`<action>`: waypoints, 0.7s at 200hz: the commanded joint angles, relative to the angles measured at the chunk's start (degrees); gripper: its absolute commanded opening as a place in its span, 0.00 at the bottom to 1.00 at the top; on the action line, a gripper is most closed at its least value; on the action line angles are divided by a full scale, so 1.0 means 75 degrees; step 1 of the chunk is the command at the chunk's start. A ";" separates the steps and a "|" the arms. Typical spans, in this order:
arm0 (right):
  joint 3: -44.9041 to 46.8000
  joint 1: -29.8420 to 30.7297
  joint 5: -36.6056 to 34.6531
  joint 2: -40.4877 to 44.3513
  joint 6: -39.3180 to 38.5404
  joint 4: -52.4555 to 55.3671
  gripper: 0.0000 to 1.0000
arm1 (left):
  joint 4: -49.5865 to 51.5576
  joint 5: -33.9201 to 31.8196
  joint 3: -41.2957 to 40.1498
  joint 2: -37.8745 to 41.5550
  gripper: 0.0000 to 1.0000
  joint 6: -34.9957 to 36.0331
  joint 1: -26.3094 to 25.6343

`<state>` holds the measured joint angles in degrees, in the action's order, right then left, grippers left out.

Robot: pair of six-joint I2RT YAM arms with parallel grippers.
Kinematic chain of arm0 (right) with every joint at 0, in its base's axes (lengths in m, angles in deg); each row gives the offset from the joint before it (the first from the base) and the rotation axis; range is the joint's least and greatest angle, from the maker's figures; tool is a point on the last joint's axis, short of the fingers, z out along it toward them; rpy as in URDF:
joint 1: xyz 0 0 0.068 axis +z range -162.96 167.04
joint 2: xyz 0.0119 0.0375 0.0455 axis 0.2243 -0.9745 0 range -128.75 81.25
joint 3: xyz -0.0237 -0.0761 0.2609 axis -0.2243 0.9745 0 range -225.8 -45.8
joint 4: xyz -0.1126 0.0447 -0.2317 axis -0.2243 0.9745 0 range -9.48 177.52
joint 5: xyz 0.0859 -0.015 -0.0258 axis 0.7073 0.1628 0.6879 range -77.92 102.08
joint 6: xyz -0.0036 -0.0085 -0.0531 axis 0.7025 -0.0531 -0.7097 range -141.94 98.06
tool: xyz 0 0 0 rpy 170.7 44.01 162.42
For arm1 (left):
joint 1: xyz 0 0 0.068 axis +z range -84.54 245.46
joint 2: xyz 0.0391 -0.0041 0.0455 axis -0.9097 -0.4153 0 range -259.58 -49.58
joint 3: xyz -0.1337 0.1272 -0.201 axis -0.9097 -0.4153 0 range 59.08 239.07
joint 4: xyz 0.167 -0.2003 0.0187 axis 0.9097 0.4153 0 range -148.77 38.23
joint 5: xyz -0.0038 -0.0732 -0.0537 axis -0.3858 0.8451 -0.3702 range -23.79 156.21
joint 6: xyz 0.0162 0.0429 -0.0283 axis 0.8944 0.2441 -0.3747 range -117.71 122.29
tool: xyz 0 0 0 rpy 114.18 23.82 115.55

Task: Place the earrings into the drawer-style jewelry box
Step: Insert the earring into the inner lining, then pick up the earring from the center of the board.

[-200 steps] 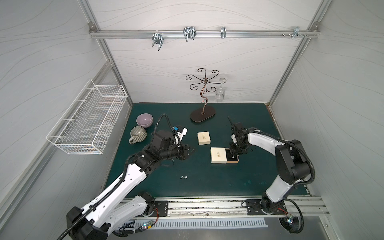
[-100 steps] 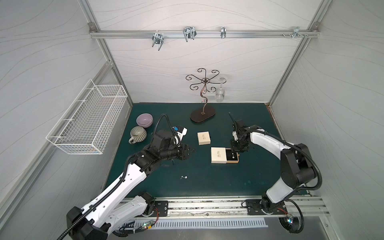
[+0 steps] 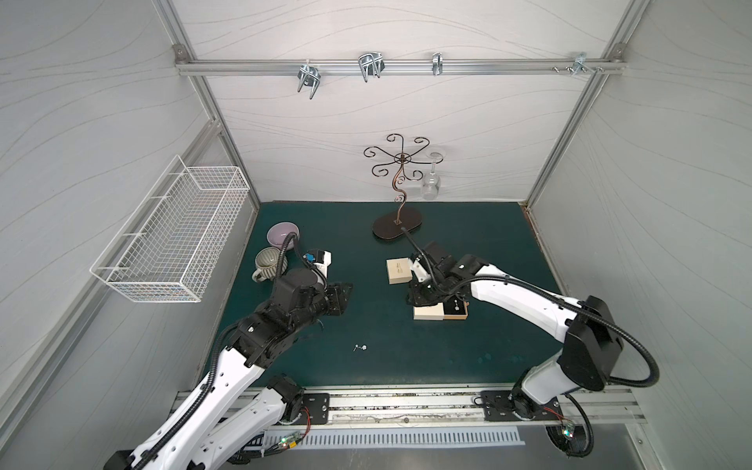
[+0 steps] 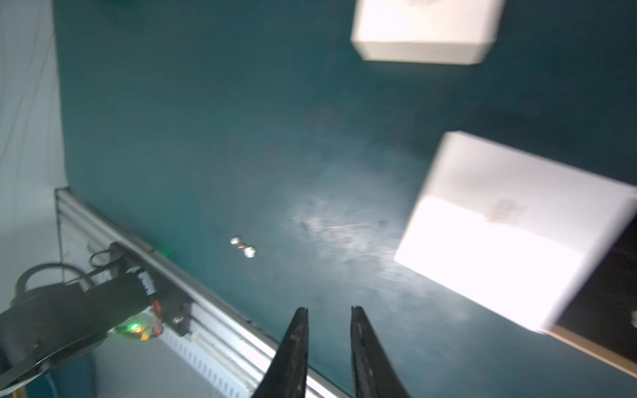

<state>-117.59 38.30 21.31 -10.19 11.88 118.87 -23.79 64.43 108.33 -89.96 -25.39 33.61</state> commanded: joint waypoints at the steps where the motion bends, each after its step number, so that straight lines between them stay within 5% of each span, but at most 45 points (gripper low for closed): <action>1: -0.0523 0.0657 -0.0108 -0.0777 0.0690 -0.0216 0.25 | 0.0343 -0.0890 0.0136 0.0435 0.44 -0.0198 0.0050; 67: -0.2562 0.2272 -0.0935 -0.2998 0.1106 0.0399 0.26 | 0.1021 -0.1321 0.0263 0.1356 0.44 -0.0204 0.0049; 140: -0.3627 0.2859 -0.1379 -0.4095 0.1280 0.1040 0.23 | 0.1230 -0.1231 0.0230 0.1640 0.44 -0.0109 0.0045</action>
<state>-143.12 58.96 13.42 -38.89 19.73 122.69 -13.14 55.60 108.40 -78.61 -26.70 33.74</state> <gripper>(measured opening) 0.231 0.442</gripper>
